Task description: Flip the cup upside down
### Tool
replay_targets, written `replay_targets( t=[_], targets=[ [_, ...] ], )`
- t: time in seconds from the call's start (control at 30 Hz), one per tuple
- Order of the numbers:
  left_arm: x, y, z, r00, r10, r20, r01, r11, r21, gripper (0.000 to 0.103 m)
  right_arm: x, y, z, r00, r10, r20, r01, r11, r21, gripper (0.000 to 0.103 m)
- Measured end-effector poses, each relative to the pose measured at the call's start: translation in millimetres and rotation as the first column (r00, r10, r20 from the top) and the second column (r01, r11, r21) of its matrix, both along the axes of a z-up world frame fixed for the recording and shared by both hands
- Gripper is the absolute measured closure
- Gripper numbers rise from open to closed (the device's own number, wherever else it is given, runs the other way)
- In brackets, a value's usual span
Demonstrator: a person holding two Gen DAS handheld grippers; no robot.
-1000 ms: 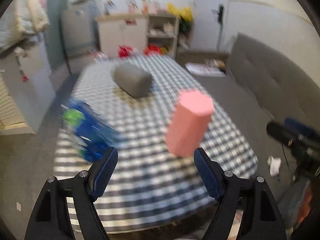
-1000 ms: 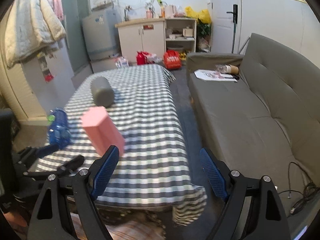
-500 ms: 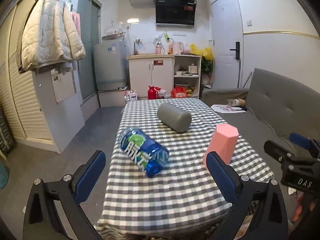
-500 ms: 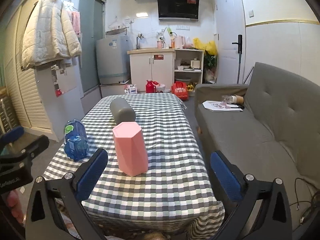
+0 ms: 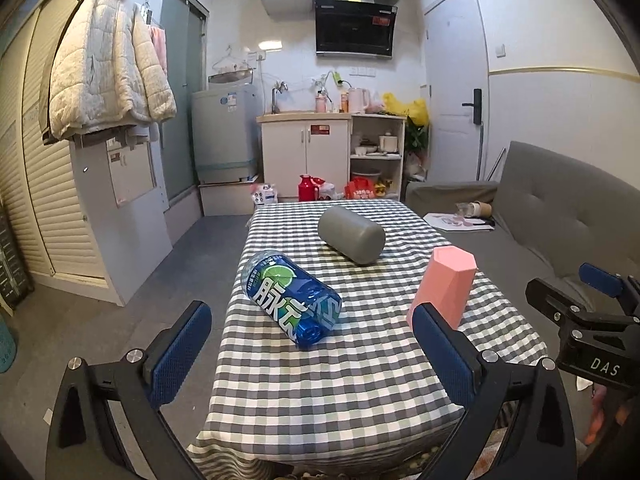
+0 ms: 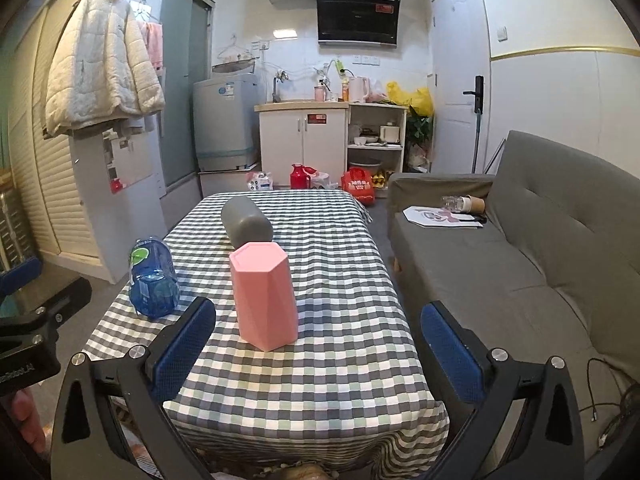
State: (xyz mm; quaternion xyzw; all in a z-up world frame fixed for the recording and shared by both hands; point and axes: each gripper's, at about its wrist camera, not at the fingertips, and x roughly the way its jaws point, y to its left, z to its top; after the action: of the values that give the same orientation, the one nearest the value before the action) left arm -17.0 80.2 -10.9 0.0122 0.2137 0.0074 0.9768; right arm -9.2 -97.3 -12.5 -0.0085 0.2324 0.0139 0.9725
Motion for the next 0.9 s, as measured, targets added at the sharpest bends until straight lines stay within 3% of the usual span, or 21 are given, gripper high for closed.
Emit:
replay_targets(
  t=[0.9],
  targets=[
    [5.4, 3.4, -5.2, 0.999, -0.006, -0.035, 0.005, 1.0, -0.028, 0.0, -1.2, 5.0, -0.3, 1.0, 0.01, 0.001, -0.01, 1.0, -0.016, 0.0]
  ],
)
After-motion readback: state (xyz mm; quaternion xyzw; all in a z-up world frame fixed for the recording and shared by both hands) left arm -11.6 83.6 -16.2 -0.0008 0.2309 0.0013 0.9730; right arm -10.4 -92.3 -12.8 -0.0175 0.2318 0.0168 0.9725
